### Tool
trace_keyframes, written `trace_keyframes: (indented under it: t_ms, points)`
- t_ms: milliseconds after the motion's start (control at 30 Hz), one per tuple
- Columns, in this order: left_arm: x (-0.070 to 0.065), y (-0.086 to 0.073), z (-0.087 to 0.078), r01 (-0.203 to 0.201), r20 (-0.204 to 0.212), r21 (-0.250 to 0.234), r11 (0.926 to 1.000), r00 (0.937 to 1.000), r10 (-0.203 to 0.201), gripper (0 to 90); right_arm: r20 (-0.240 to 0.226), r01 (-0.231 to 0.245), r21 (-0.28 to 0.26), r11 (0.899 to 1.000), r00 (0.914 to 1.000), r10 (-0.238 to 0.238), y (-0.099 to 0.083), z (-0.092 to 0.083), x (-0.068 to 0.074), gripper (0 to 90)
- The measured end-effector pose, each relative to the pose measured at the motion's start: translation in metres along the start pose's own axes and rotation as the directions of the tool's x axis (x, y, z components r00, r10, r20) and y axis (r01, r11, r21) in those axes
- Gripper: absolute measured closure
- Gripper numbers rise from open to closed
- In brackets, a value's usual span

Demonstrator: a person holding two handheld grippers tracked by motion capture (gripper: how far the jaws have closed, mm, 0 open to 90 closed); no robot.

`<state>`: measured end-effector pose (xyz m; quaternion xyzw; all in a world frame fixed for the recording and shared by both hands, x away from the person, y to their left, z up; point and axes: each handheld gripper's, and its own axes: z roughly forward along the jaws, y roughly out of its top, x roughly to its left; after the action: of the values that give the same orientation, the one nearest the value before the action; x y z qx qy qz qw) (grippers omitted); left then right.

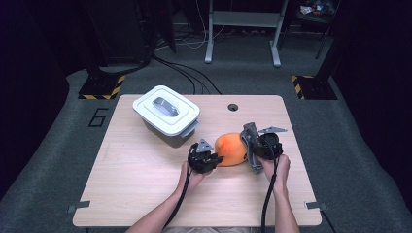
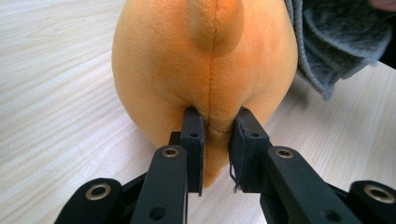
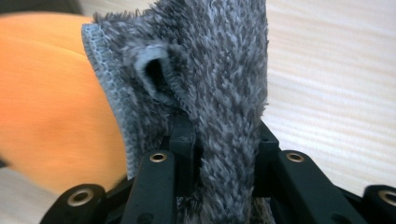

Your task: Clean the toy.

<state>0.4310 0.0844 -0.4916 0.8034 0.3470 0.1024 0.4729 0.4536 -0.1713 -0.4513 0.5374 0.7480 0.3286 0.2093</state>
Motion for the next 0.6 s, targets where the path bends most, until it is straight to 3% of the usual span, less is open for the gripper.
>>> trace_keyframes:
  t_ms: [167, 300, 500, 600]
  points:
    - [-0.001, 0.000, 0.000, -0.018, -0.004, 0.007, 0.9998, 0.9998, 0.018, 76.5, -0.006, -0.009, 0.008, 1.000, 0.9999, 0.009, -0.001, 0.000, -0.006, 68.8]
    - [0.000, 0.000, 0.000, -0.021, -0.003, 0.006, 0.9998, 0.9998, 0.021, 76.5, -0.042, 0.002, -0.045, 0.999, 0.9991, -0.004, 0.002, -0.016, -0.001, 68.7]
    - [-0.002, 0.000, 0.000, -0.031, -0.008, 0.007, 0.9995, 0.9995, 0.031, 76.4, -0.083, 0.101, -0.099, 0.990, 0.9906, -0.109, 0.016, -0.036, 0.033, 68.7]
    - [-0.002, 0.000, 0.000, -0.033, -0.007, 0.011, 0.9994, 0.9994, 0.033, 76.3, -0.099, 0.166, -0.100, 0.981, 0.9794, -0.176, 0.022, -0.038, 0.055, 68.6]
